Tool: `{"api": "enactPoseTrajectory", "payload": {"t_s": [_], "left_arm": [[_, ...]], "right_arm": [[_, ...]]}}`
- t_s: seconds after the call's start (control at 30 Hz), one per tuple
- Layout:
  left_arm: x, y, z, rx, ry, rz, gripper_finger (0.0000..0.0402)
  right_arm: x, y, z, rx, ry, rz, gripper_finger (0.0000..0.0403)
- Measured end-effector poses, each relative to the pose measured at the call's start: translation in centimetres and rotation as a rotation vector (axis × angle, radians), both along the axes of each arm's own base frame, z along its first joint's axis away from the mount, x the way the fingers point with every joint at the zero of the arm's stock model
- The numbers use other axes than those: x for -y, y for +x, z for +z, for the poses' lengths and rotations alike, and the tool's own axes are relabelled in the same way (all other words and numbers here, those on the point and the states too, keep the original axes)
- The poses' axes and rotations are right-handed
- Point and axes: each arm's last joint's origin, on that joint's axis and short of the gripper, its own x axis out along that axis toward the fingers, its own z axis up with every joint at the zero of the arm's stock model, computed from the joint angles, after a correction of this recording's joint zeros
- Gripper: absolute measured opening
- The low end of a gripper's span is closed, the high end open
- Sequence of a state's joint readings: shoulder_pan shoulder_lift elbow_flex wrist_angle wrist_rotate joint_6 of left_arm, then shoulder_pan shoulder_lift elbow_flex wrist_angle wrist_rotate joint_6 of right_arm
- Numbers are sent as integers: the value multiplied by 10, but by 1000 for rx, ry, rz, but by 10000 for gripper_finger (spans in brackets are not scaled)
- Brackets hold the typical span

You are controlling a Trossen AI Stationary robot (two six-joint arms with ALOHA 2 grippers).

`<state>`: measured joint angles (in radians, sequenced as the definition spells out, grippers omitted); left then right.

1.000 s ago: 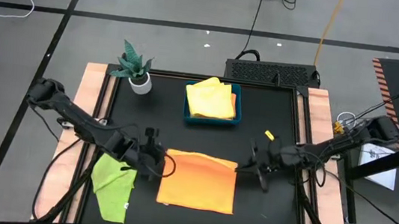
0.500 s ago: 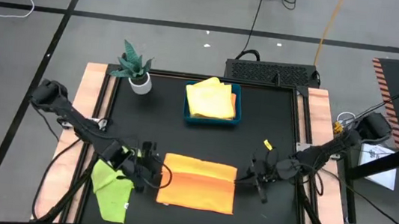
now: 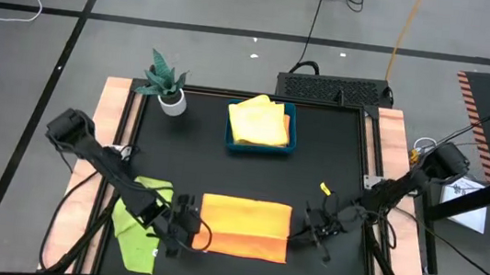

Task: Fold microfiber towels
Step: Fold the orange microfiber cloth

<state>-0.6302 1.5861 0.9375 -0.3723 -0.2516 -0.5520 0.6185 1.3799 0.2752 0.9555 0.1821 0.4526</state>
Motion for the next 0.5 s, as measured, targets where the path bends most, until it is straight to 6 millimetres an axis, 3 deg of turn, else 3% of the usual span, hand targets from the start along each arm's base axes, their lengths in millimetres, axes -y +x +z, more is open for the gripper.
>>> {"api": "enactPoseTrajectory", "payload": {"t_s": [0.23,0.5], "left_arm": [[9,-2,-4,0,-29,9,12],[12,-5,-4,-8,-39,17,5]], "right_arm": [[-7,-2,-10,-68,50,7,0],[-23,15,-17,-126,61,65,3]]}}
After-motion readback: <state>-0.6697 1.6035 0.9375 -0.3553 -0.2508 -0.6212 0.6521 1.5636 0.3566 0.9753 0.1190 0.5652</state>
